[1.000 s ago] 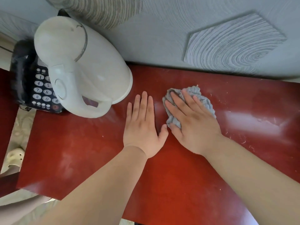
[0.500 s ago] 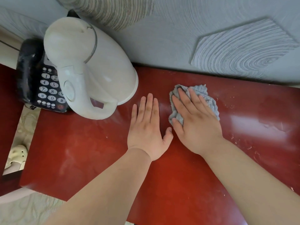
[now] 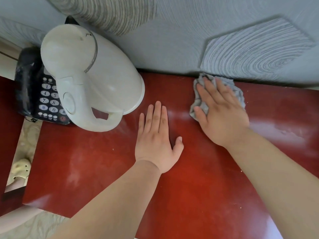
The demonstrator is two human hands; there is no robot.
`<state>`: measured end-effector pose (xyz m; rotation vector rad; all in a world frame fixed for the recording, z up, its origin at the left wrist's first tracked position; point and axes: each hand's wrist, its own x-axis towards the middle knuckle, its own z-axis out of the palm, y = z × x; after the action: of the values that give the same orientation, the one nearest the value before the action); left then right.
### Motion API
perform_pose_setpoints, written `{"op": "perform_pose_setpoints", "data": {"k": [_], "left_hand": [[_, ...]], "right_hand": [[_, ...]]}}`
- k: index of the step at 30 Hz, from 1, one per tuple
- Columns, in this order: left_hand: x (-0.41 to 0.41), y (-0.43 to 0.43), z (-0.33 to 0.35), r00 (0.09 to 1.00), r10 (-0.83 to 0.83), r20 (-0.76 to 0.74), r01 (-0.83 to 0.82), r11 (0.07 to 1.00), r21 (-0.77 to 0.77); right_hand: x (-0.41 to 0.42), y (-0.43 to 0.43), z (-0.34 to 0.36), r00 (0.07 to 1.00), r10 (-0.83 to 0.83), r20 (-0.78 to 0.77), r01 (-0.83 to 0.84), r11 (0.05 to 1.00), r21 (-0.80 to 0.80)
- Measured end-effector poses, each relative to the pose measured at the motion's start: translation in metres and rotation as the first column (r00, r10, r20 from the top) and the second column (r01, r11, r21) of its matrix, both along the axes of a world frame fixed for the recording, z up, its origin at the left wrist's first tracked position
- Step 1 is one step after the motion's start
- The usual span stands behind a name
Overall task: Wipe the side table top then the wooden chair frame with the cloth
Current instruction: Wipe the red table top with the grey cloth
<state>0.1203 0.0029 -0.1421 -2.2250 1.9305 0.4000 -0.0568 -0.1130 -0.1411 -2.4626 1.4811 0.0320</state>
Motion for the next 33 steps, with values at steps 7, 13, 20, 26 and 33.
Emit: {"op": "perform_pose_setpoints", "data": {"k": [7, 13, 20, 26, 33], "left_hand": [[0.001, -0.001, 0.000, 1.000, -0.005, 0.009, 0.005, 1.000, 0.002], [0.000, -0.001, 0.001, 1.000, -0.002, 0.007, 0.002, 1.000, 0.007], [0.001, -0.001, 0.000, 1.000, -0.002, 0.003, 0.002, 1.000, 0.002], [0.001, 0.000, 0.001, 1.000, -0.005, 0.013, 0.005, 1.000, -0.010], [0.001, -0.001, 0.001, 1.000, -0.001, 0.010, 0.001, 1.000, -0.002]], "right_hand": [[0.057, -0.009, 0.003, 0.996, 0.088, -0.010, -0.088, 0.996, -0.002], [0.035, -0.008, -0.002, 0.997, 0.076, 0.000, -0.076, 0.997, 0.004], [-0.017, 0.009, 0.007, 0.979, -0.193, -0.070, 0.198, 0.978, 0.064], [0.046, 0.003, 0.002, 1.000, 0.013, -0.028, -0.011, 0.998, 0.059], [-0.021, 0.008, 0.001, 0.990, -0.135, -0.034, 0.137, 0.988, 0.065]]}}
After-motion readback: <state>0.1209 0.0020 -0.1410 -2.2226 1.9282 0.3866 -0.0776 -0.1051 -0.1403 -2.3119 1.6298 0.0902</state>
